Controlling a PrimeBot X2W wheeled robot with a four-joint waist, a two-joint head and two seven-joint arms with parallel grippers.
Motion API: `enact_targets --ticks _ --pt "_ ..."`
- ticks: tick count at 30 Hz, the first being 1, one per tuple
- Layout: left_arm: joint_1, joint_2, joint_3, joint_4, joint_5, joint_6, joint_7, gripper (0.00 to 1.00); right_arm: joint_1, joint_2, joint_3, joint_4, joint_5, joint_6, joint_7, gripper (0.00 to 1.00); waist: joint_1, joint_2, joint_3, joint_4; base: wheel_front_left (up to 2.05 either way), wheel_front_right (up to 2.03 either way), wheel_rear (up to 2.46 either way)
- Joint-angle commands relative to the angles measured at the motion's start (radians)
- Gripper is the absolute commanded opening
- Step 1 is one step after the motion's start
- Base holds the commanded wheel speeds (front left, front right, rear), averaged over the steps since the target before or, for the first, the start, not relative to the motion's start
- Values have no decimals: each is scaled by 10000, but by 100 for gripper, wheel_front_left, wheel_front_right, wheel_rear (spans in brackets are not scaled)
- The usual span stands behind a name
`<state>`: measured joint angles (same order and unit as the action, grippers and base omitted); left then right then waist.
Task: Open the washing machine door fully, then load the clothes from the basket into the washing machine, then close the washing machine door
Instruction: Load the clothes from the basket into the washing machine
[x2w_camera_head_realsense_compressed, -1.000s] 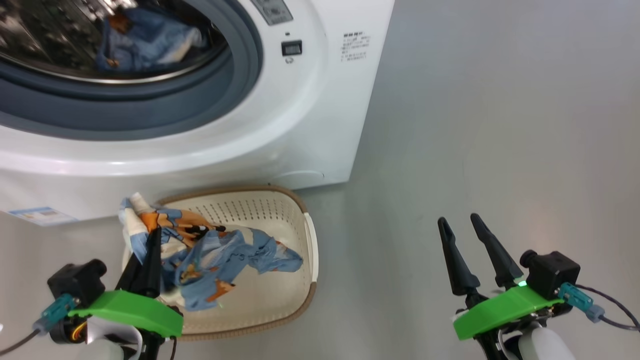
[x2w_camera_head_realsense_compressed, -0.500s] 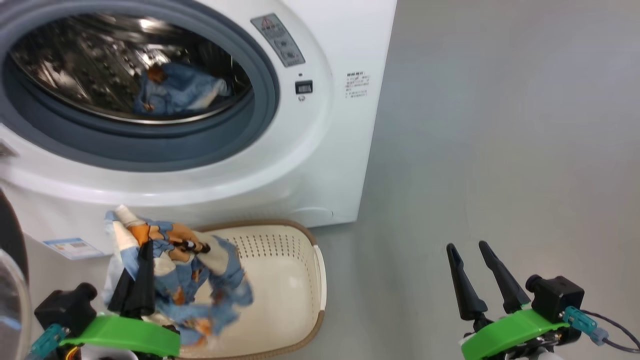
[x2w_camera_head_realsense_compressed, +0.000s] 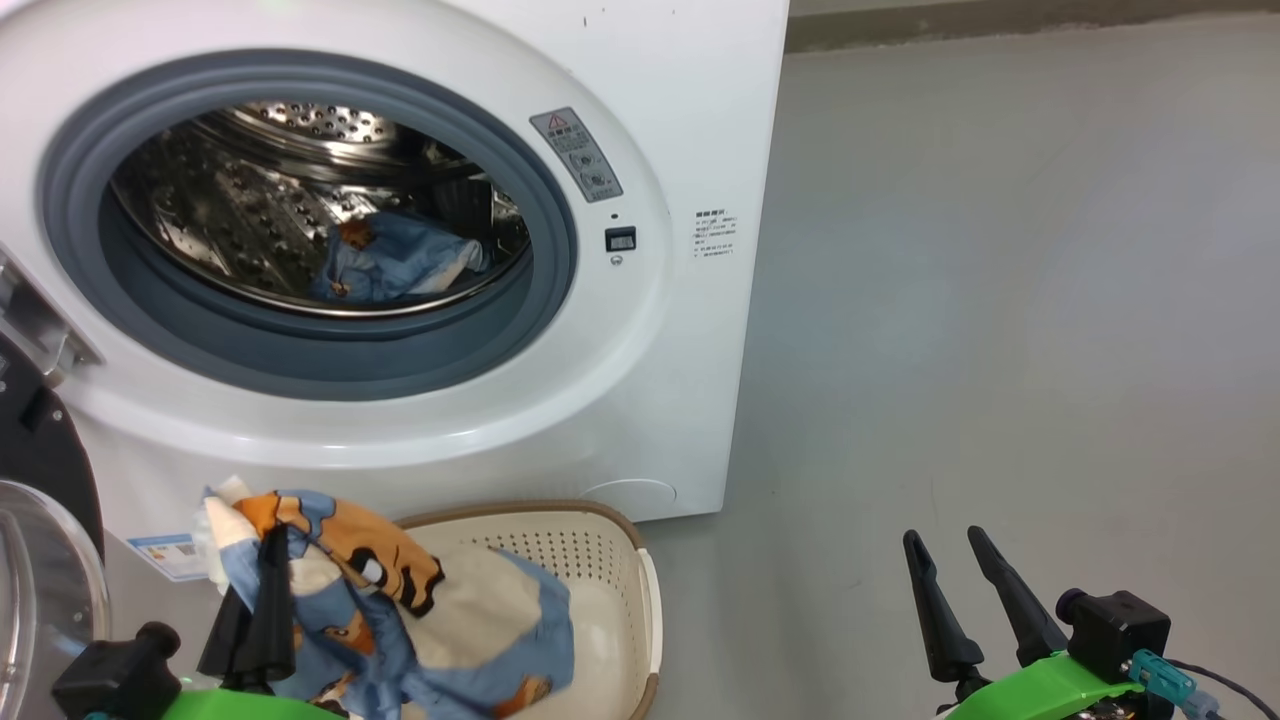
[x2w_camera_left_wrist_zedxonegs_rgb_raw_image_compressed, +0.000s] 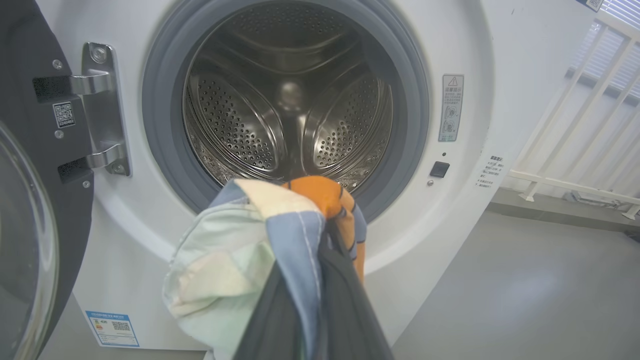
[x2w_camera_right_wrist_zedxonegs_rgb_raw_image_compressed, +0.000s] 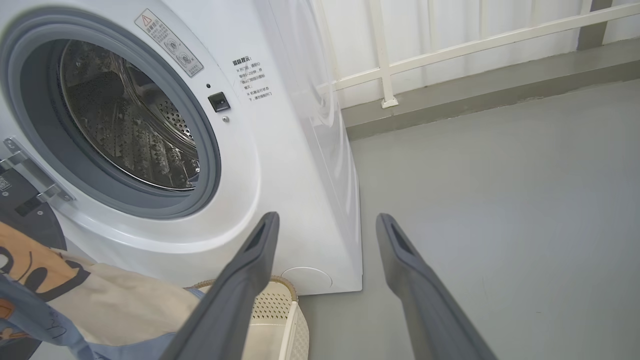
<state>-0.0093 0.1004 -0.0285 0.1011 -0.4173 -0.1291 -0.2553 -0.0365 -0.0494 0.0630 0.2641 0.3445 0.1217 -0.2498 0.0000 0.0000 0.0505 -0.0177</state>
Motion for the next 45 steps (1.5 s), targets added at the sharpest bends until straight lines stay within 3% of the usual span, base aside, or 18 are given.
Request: enact_targets --ticks 1,29,45 --pt "-115 85 427 -384 178 -15 -64 0 -50 -8 254 -229 -74 90 -120 100 0 0 -114 2 0 0 0" --pt "397 -291 957 -934 774 -15 -65 0 120 -8 299 -381 -230 90 -120 100 0 0 -395 -61 0 0 0" --pt "-787 -375 742 -852 102 -15 -65 0 -264 -8 459 -643 -222 90 -120 100 0 0 1144 -188 0 0 0"
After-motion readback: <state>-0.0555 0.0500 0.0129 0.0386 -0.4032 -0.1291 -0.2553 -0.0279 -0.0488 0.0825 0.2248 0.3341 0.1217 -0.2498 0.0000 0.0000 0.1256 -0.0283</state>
